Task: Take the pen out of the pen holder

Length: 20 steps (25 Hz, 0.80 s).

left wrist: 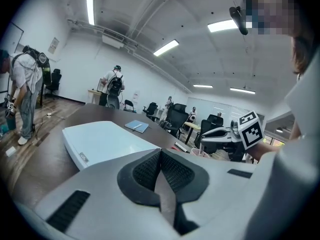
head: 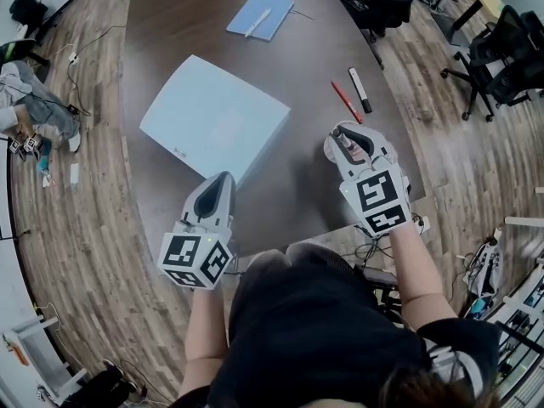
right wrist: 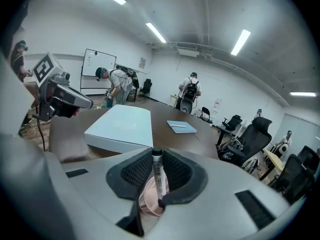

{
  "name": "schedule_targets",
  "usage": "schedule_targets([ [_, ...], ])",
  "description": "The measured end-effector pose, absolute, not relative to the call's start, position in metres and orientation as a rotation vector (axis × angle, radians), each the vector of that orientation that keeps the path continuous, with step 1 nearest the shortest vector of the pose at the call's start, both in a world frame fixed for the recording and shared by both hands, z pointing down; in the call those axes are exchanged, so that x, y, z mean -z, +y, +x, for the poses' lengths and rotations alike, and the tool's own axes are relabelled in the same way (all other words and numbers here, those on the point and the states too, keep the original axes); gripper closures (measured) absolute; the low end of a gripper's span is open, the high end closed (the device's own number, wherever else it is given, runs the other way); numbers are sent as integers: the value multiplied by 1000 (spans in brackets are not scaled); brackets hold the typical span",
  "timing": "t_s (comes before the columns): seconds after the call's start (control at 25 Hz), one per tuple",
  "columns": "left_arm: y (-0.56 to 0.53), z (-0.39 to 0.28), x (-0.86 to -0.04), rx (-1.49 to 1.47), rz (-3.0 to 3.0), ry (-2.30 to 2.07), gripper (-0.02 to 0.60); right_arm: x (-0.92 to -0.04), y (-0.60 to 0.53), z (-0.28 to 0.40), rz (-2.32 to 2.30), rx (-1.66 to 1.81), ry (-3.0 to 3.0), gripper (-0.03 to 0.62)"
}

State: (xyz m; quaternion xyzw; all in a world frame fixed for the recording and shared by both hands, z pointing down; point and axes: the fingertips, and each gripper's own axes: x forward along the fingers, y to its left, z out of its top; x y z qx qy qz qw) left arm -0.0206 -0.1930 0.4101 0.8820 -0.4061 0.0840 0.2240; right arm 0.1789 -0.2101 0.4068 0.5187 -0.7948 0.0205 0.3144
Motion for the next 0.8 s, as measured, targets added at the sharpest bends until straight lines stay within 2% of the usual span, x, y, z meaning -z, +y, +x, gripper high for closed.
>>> schedule_targets([
  [0.52,-177,-68,-395,-152,2404,-1205,565,-342,-203,125,1312,194,-2152,510],
  [0.8,-164,-87,-399,-140,2364,-1253,565,-344,-194,72,1142,315,-2212,510],
])
